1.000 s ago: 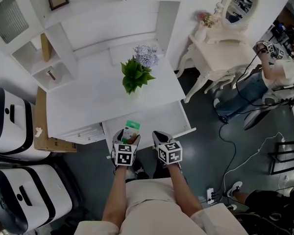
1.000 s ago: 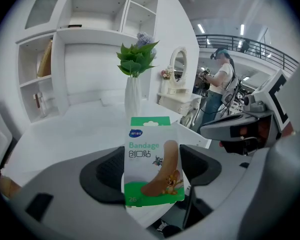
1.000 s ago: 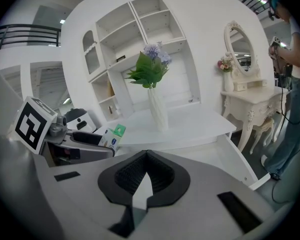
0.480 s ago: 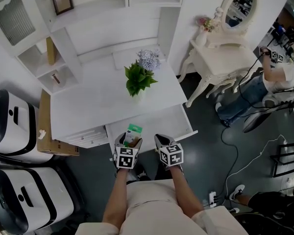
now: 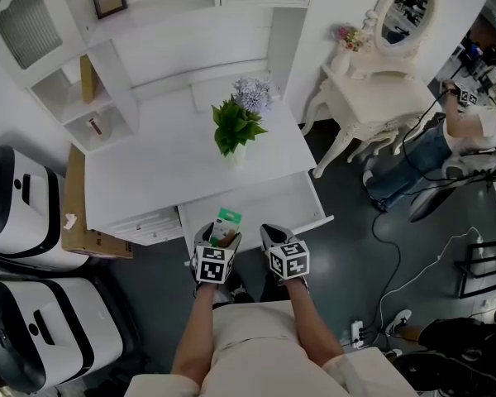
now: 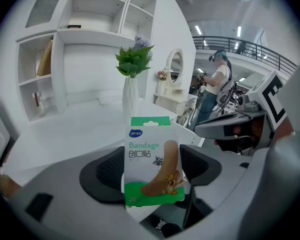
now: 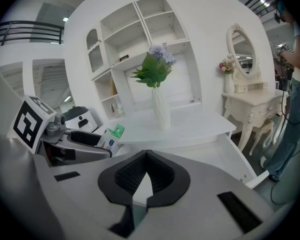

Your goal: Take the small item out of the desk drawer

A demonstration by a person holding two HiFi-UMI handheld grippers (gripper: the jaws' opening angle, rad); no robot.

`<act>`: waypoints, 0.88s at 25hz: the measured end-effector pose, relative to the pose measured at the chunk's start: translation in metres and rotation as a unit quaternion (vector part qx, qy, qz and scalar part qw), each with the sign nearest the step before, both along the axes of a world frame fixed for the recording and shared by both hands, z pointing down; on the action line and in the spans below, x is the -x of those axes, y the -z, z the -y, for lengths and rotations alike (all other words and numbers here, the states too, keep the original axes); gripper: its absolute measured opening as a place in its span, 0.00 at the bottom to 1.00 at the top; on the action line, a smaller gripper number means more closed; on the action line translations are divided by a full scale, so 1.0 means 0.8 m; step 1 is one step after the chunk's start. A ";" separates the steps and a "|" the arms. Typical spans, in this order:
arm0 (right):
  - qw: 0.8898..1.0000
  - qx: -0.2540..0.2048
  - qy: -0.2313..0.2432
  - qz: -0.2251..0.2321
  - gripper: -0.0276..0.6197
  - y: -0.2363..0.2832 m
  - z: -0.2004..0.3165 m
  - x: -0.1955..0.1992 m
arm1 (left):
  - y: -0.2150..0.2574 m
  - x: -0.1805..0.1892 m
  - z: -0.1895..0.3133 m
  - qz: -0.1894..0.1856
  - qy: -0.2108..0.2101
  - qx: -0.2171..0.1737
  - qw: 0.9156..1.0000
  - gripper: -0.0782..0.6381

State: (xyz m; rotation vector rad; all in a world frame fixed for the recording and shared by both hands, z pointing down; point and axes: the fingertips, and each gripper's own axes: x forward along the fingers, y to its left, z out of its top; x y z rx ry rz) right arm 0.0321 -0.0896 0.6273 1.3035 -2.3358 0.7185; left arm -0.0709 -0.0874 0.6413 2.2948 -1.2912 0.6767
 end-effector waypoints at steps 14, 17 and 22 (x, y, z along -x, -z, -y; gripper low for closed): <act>1.000 -0.002 -0.008 0.005 0.08 -0.002 -0.005 -0.001 | -0.004 0.004 -0.007 0.000 0.001 0.002 1.000 0.61; 1.000 0.000 -0.009 0.004 0.08 -0.005 -0.006 0.000 | -0.007 0.006 -0.008 0.001 0.002 0.004 1.000 0.61; 1.000 0.001 -0.011 0.005 0.08 -0.003 -0.007 -0.001 | -0.006 0.007 -0.009 0.003 0.002 0.006 1.000 0.61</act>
